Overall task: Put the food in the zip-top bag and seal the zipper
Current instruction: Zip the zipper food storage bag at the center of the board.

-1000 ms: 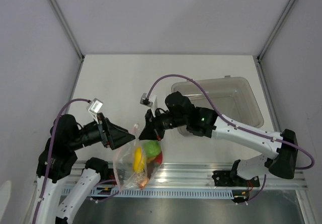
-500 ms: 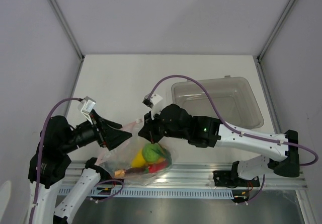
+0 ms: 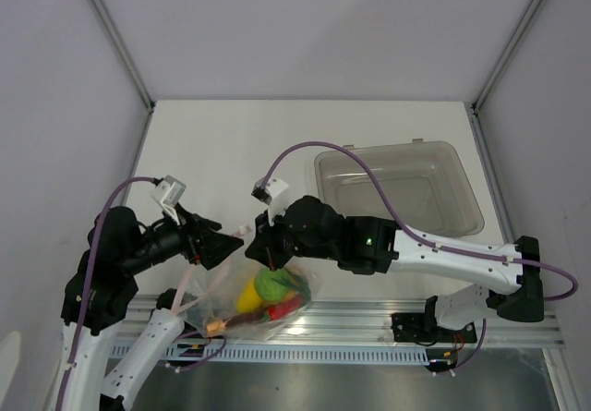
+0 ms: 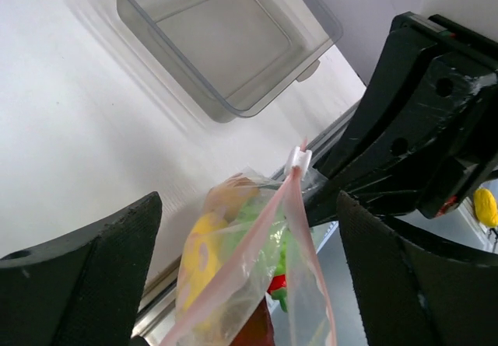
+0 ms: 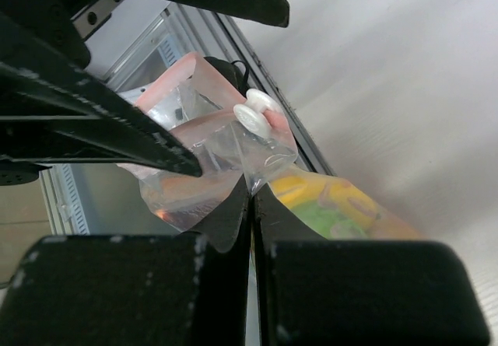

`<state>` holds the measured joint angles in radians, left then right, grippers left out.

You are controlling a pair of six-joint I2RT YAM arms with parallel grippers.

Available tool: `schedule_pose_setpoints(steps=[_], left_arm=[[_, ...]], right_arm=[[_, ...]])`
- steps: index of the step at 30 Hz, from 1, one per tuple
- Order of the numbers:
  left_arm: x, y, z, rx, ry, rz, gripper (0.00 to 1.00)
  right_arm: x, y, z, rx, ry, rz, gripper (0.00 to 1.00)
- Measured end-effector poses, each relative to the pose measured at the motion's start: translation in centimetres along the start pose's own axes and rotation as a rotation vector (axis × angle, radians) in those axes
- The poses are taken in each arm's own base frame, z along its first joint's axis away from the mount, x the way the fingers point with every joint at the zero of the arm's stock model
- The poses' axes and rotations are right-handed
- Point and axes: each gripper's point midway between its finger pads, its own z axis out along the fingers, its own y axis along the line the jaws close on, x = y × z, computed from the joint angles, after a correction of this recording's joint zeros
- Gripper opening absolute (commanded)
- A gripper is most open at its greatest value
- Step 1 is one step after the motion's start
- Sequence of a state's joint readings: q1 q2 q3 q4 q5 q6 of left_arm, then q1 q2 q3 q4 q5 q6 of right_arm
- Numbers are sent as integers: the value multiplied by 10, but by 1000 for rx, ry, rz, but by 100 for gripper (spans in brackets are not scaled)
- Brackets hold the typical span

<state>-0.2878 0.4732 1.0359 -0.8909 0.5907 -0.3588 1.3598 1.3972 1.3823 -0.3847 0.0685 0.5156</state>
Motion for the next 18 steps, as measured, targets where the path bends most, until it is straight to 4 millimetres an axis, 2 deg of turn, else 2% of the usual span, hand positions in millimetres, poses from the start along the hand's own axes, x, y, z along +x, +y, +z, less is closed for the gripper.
schedule_pose_setpoints(steps=[8, 13, 18], left_arm=[[11, 8, 8, 10, 21, 18, 78], [26, 14, 10, 7, 48, -1, 64], [36, 17, 8, -4, 66, -17, 45]], right_arm=[[1, 0, -4, -11, 2, -2, 0], [2, -3, -7, -14, 4, 1, 0], [5, -8, -8, -6, 10, 4, 0]])
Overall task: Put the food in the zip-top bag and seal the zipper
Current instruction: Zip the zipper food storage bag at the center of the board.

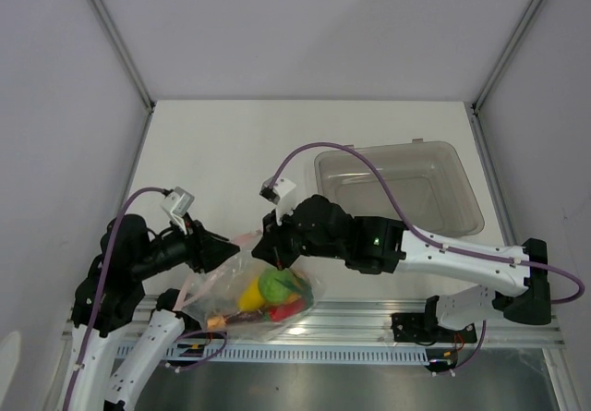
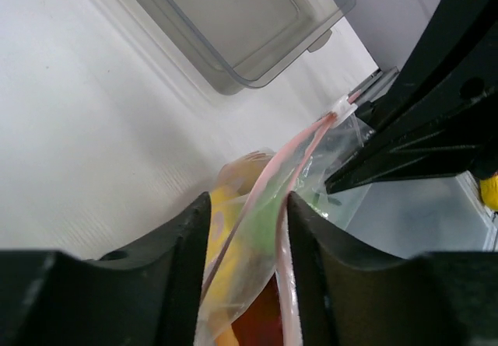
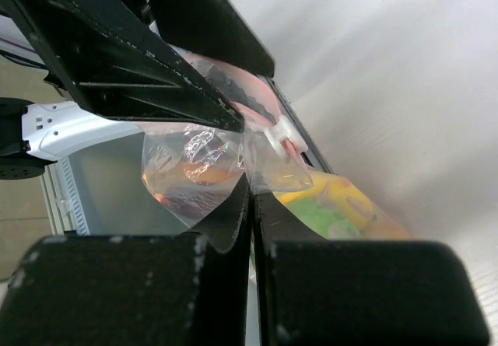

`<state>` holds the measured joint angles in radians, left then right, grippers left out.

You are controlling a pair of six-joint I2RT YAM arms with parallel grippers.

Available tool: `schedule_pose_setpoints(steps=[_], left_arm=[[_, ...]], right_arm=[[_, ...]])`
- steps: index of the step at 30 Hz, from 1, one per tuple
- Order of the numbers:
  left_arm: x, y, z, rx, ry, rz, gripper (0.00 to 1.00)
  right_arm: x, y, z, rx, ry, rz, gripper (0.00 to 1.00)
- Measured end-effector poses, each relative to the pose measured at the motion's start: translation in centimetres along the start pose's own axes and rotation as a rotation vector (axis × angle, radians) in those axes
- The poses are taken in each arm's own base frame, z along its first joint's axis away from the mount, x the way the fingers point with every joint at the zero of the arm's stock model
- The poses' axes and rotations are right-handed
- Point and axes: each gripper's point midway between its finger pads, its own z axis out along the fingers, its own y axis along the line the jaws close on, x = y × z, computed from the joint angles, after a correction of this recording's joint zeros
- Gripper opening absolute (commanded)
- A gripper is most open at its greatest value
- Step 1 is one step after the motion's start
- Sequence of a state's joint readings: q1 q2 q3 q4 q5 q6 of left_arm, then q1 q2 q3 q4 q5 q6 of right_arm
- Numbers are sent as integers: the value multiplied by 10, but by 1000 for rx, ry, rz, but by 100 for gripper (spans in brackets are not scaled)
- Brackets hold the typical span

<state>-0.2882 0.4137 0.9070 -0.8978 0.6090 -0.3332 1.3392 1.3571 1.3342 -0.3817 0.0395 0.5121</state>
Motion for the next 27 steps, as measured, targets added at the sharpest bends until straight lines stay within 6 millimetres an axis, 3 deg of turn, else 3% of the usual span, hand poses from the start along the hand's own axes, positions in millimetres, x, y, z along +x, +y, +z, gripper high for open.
schedule_pose_setpoints(steps=[6, 9, 10, 14, 17, 27], left_arm=[[2, -3, -4, 3, -8, -8, 23], [3, -5, -4, 11, -3, -21, 23], [4, -6, -4, 17, 0, -24, 25], [5, -12, -5, 48, 7, -37, 62], [6, -19, -8, 80, 7, -39, 75], [12, -36, -8, 204, 16, -34, 81]], right_arm=[[-1, -4, -7, -3, -15, 4, 0], [0, -6, -9, -1, -18, 6, 0], [0, -6, -9, -1, -18, 5, 0], [2, -6, -11, -21, -24, -1, 0], [2, -5, -15, -47, -26, -2, 0], [0, -8, -20, -70, -34, 12, 0]])
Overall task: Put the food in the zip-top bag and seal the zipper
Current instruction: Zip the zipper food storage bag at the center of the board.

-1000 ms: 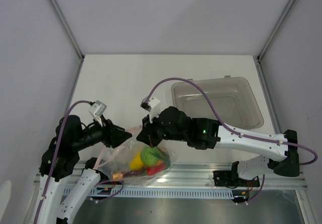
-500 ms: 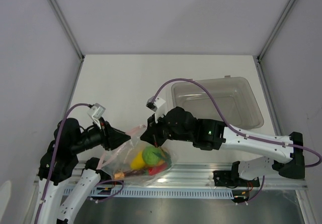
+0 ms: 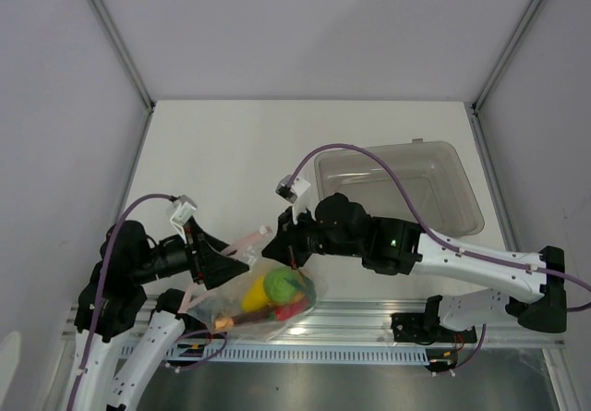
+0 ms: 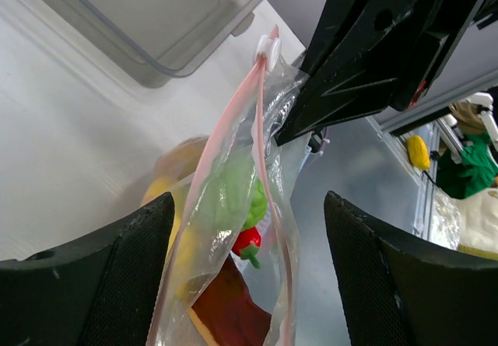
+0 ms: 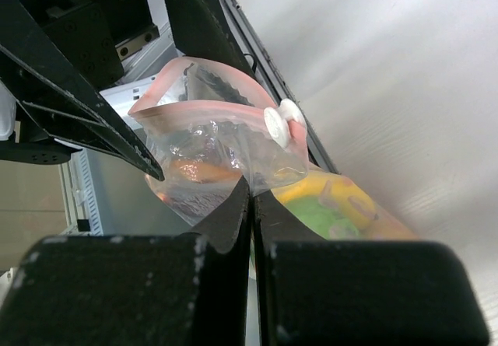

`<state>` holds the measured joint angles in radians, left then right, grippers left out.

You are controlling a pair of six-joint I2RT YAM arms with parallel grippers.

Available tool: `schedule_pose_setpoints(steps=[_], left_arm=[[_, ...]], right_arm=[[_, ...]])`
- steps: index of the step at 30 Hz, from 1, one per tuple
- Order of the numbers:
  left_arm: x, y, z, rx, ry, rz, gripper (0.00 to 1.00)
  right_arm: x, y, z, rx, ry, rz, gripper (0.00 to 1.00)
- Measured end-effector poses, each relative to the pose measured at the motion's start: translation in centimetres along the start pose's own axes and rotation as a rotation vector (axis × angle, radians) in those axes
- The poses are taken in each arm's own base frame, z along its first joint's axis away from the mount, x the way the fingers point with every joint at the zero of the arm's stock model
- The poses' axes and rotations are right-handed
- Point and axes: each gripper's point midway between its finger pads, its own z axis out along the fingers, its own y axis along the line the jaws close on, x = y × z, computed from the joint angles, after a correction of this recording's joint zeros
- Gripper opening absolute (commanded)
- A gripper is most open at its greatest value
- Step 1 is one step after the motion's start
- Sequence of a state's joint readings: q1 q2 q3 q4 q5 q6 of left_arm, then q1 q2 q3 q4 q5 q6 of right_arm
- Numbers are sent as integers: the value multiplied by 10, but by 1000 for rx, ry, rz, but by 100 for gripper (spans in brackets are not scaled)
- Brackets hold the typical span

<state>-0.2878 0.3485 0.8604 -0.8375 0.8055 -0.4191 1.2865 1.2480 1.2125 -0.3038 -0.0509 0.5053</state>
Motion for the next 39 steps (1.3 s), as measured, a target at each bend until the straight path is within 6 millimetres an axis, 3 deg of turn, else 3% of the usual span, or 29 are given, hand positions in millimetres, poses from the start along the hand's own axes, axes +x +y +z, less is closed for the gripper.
schedule_pose_setpoints(steps=[4, 6, 7, 8, 10, 11, 13, 16, 17, 19, 21, 28, 33, 36, 39], left_arm=[[7, 0, 6, 47, 22, -27, 81], [10, 1, 9, 66, 33, -47, 73], [11, 1, 9, 70, 36, -55, 65], [12, 1, 10, 71, 38, -63, 46], [12, 1, 10, 70, 40, -73, 25], [12, 1, 10, 68, 41, -75, 21], [13, 3, 11, 65, 47, -79, 13], [13, 4, 12, 61, 51, -84, 8], [13, 4, 12, 61, 51, -83, 8], [13, 4, 11, 62, 51, -83, 5], [13, 4, 11, 62, 50, -82, 1], [15, 1, 11, 78, 44, -86, 0], [16, -4, 11, 114, 42, -90, 1], [17, -9, 9, 142, 44, -87, 1], [18, -15, 7, 174, 42, -78, 0]], right_arm=[[-1, -3, -1, 2, -9, 4, 0], [-2, -4, -1, 5, -12, 10, 0], [-3, -4, -1, 6, -12, 14, 0], [-3, -5, -1, 6, -13, 17, 0], [-3, -5, -1, 3, -10, 20, 2], [-3, -5, -1, 3, -10, 20, 13], [-3, -5, -2, 6, -12, 15, 20], [-4, -10, -3, 24, -18, -10, 45], [-4, -13, -5, 36, -17, -19, 73], [-4, -21, -10, 71, -15, -45, 99], [-5, -28, -16, 105, -22, -69, 99], [-22, -46, -39, 152, -67, -105, 99], [-19, -58, -41, 75, -55, -107, 81], [-3, -47, -36, -56, -9, -118, 70], [0, -32, -36, -165, 6, -131, 66]])
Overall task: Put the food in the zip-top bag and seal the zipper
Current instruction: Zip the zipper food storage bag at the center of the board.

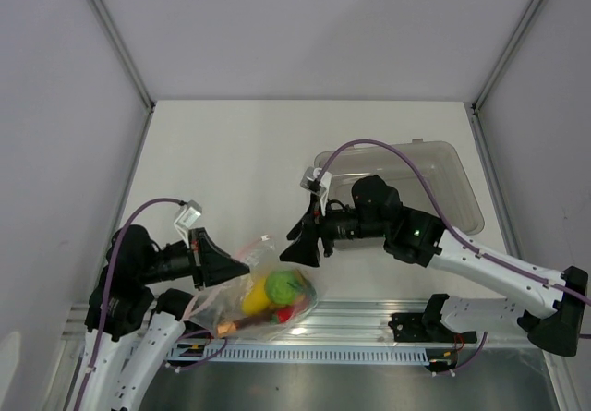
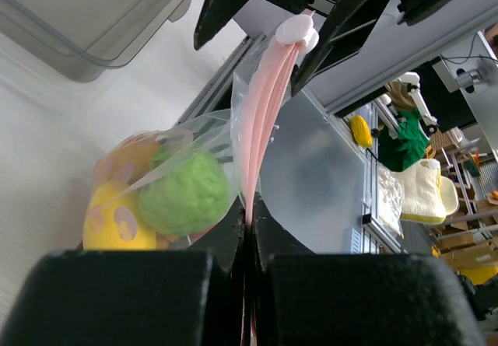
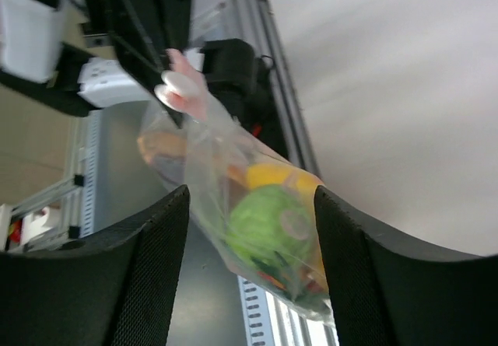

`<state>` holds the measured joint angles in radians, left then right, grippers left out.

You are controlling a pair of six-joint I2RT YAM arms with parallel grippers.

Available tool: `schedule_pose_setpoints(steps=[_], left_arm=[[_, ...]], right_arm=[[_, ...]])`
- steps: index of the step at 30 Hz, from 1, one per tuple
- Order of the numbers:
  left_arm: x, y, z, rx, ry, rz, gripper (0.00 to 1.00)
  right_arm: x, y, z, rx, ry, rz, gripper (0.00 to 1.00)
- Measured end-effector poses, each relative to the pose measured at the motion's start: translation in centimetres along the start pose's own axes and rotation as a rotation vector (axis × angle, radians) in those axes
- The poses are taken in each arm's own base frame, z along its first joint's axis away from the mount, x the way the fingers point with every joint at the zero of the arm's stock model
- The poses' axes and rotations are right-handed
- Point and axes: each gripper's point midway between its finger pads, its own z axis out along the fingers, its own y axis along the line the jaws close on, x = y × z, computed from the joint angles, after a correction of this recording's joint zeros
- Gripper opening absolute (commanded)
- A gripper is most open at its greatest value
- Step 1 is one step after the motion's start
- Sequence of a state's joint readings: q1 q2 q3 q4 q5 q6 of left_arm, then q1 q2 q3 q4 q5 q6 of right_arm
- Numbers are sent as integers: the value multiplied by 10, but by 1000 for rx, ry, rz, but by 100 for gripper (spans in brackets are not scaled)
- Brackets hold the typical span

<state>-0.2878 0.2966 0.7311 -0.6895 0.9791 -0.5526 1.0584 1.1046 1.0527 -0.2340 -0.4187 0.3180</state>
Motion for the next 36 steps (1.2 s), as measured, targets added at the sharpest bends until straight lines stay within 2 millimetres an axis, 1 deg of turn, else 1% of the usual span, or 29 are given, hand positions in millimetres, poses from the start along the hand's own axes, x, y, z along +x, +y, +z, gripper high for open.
schedule_pose_setpoints(steps=[2, 4, 7, 11, 14, 16, 19, 22, 24, 25, 28, 30, 33, 35, 36], left_arm=[[0, -4, -1, 18, -3, 12, 1], [0, -7, -1, 32, -4, 18, 1], [1, -8, -1, 42, 0, 15, 1], [1, -10, -1, 56, 4, 14, 0], [1, -12, -1, 66, 4, 18, 1], [1, -14, -2, 79, 5, 25, 1], [2, -17, -3, 92, 4, 33, 0], [3, -20, -4, 101, 4, 41, 0], [3, -21, -4, 107, 7, 43, 1], [3, -21, -4, 109, 8, 44, 1], [4, -21, -4, 111, 9, 44, 0], [4, -21, -4, 112, 10, 44, 0], [5, -19, -3, 112, 14, 40, 1], [6, -18, -3, 113, 16, 38, 1], [6, -18, -3, 114, 17, 38, 1]], right_arm=[[-4, 14, 1, -79, -8, -19, 61], [-8, 25, 0, -141, -16, -36, 60], [-10, 34, -1, -196, -22, -52, 58], [-12, 41, -3, -236, -27, -65, 57], [-12, 43, 0, -254, -27, -70, 50], [-11, 42, 4, -261, -20, -68, 49], [-6, 37, 13, -261, 2, -57, 44], [-3, 33, 21, -260, 24, -45, 41], [-3, 32, 25, -263, 30, -42, 36], [-3, 32, 26, -268, 30, -44, 35], [-6, 34, 29, -287, 25, -51, 31], [-8, 36, 29, -301, 21, -57, 25], [-9, 40, 28, -322, 17, -65, 24], [-9, 42, 28, -339, 18, -71, 16], [-9, 43, 28, -347, 20, -74, 7]])
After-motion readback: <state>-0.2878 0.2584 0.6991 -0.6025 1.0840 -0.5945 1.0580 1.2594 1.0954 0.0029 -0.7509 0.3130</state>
